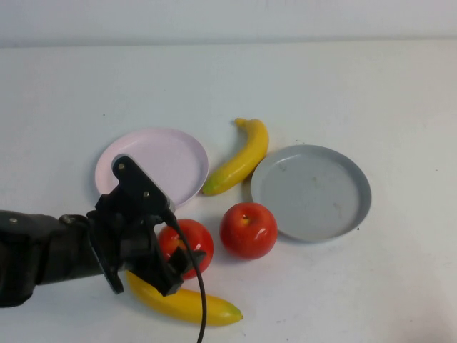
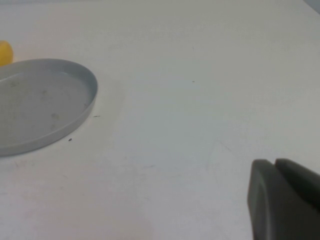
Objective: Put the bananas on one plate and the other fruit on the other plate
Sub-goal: Put one type of fruit in the left plate
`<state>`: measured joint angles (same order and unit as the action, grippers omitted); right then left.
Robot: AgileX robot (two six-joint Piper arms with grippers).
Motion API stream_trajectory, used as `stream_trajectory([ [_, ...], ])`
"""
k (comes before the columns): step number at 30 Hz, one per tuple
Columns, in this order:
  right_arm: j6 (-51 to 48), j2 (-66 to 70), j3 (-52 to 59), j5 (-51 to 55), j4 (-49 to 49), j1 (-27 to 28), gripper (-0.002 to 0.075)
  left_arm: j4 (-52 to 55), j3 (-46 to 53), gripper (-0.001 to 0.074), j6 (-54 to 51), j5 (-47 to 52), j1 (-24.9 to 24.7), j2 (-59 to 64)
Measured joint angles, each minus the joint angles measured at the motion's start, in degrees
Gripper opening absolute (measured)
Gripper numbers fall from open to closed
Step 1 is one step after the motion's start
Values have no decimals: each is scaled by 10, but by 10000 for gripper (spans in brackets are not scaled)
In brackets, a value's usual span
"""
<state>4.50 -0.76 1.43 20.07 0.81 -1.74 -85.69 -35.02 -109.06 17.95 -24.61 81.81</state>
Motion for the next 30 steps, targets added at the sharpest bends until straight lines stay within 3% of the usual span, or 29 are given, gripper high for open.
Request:
stream_trajectory([
  [18, 0, 0, 0, 0, 0, 0, -15, -29, -10, 667, -1, 2, 0, 53],
  [23, 0, 0, 0, 0, 0, 0, -15, -40, -10, 585, -1, 2, 0, 55],
  [30, 0, 0, 0, 0, 0, 0, -15, -42, -10, 584, -3, 2, 0, 47],
])
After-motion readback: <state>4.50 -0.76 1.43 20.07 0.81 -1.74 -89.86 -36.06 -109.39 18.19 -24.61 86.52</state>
